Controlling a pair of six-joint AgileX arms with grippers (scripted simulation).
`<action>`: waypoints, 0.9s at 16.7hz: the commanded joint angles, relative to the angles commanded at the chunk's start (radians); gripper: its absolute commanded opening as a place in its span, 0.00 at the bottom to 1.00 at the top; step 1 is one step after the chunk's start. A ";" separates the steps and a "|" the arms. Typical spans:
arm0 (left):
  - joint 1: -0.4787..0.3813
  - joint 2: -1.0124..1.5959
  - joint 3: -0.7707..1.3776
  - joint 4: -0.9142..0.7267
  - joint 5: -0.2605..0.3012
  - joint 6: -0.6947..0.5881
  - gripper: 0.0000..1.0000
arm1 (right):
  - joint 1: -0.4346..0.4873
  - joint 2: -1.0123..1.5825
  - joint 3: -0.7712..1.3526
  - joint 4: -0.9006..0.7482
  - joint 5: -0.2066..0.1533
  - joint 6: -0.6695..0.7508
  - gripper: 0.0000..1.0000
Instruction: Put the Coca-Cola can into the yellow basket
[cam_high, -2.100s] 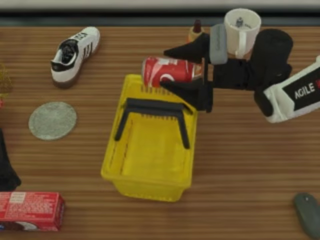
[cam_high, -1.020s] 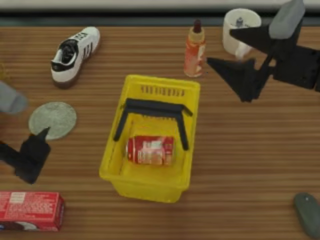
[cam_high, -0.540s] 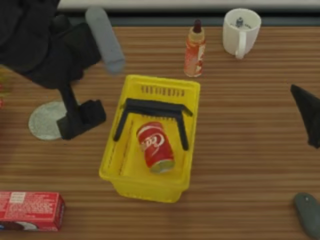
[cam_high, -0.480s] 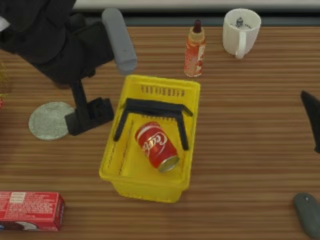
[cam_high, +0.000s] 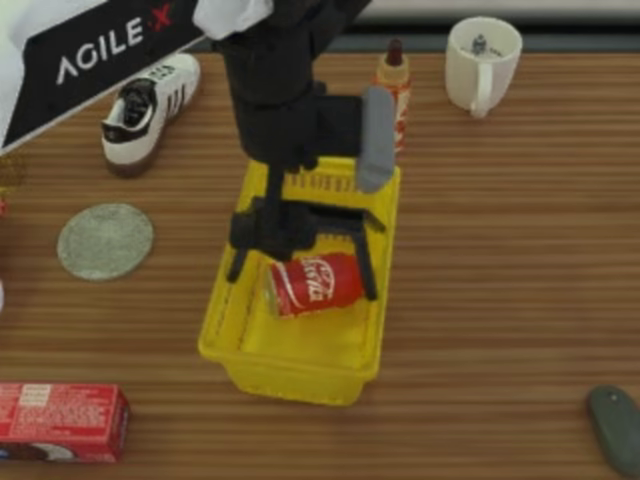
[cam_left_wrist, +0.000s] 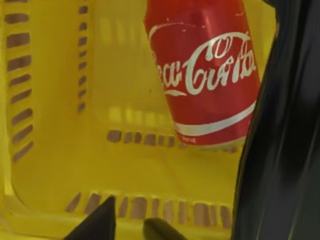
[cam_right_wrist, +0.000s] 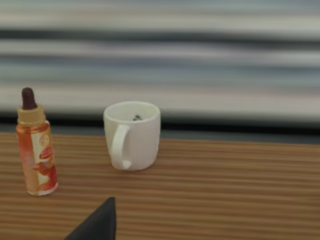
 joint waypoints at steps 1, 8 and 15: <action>-0.009 0.040 0.037 -0.022 -0.004 0.015 1.00 | -0.007 -0.042 -0.017 -0.015 0.020 -0.001 1.00; -0.022 0.100 0.091 -0.054 -0.012 0.037 1.00 | -0.017 -0.106 -0.043 -0.038 0.052 -0.004 1.00; -0.021 0.097 0.011 0.023 -0.012 0.038 1.00 | -0.017 -0.106 -0.043 -0.038 0.052 -0.004 1.00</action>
